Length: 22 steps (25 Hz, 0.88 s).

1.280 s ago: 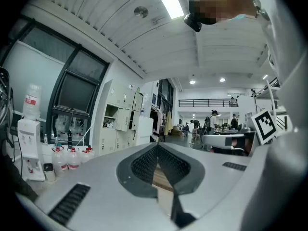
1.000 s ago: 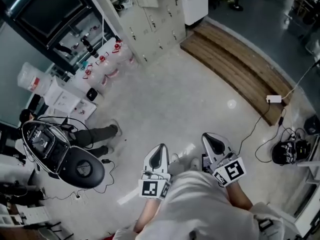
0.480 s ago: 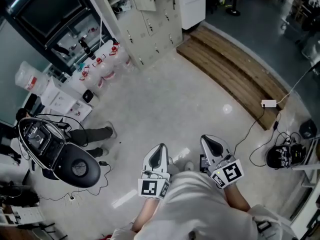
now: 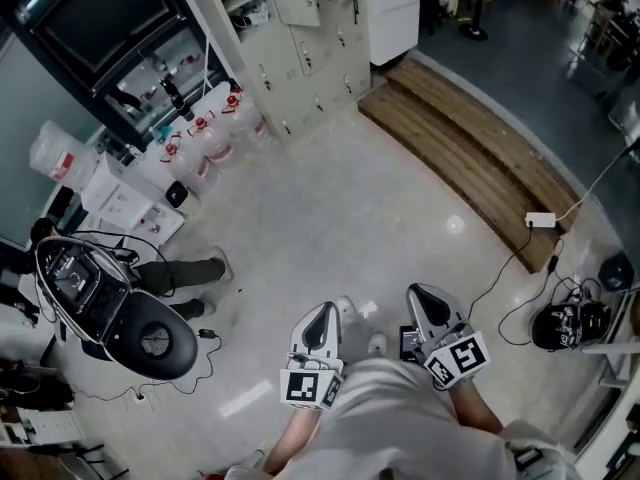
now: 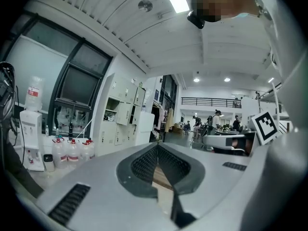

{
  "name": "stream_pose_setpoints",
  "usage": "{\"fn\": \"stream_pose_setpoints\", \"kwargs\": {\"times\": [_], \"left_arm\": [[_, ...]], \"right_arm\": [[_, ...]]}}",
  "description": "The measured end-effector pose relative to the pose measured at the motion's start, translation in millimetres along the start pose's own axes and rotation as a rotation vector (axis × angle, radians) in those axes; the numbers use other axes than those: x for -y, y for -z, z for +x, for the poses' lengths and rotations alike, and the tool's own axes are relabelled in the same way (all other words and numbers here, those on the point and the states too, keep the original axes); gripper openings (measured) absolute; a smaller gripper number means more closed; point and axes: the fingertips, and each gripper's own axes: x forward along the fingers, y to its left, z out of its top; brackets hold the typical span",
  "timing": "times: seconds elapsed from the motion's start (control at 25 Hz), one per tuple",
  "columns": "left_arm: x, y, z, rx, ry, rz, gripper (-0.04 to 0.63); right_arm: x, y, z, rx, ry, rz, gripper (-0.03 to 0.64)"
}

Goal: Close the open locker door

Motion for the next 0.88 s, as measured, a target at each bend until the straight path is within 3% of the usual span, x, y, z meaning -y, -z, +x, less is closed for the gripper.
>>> {"fn": "stream_pose_setpoints", "kwargs": {"times": [0.44, 0.88], "left_arm": [[-42.6, -9.5, 79.6, 0.005, 0.024, -0.018, 0.009], [-111.3, -42.0, 176.4, 0.028, 0.098, -0.017, 0.009]], "right_arm": [[32.2, -10.4, 71.6, -0.031, 0.0, -0.011, 0.029], [71.6, -33.9, 172.0, -0.037, 0.075, -0.033, 0.031]]}}
